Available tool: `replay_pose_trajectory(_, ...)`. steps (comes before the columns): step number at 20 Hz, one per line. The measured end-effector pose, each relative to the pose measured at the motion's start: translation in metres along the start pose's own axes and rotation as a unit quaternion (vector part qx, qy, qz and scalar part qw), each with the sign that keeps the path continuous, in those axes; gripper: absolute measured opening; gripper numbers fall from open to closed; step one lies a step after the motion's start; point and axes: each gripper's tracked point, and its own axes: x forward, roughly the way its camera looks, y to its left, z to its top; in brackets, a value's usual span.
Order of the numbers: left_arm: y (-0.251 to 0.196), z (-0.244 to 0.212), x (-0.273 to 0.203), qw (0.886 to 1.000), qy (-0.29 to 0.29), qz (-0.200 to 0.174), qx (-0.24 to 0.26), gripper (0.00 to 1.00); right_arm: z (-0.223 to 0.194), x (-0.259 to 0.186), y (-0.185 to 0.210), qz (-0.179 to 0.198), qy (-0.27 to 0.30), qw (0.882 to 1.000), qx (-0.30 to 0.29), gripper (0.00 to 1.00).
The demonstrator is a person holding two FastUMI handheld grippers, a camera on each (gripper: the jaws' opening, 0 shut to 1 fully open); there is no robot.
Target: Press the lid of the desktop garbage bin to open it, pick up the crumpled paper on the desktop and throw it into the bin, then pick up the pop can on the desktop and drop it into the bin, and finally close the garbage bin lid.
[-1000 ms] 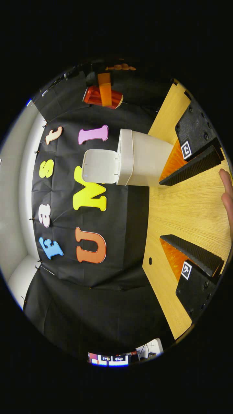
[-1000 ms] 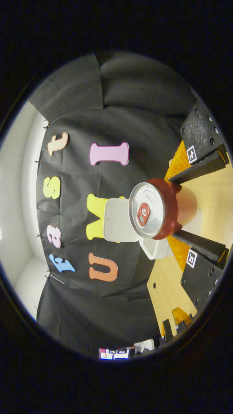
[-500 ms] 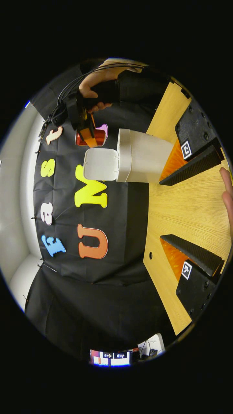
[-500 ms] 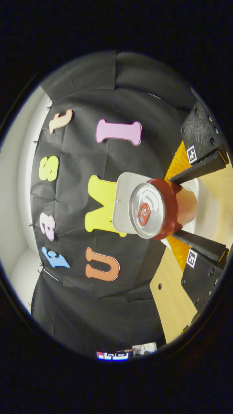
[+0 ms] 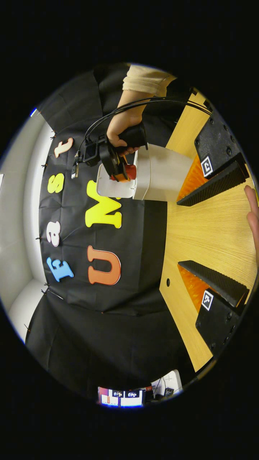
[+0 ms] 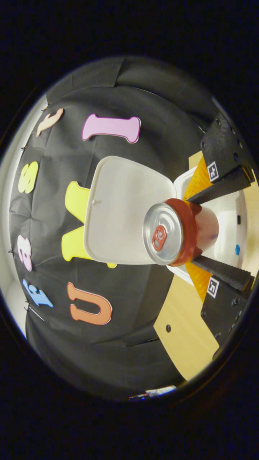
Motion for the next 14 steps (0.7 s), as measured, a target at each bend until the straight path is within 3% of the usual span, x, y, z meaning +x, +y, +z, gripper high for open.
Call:
replay_pose_trajectory(6,-0.001,-0.005,0.0,1.0,0.011,-0.001,0.004,0.98,-0.025,0.017,-0.028,-0.018,0.038,0.999,0.025,0.81)
replay_pose_trajectory(14,-0.008,-0.01,0.002,1.0,0.018,-0.004,0.005,0.98,-0.024,0.001,-0.029,0.007,0.028,0.999,0.036,0.81)
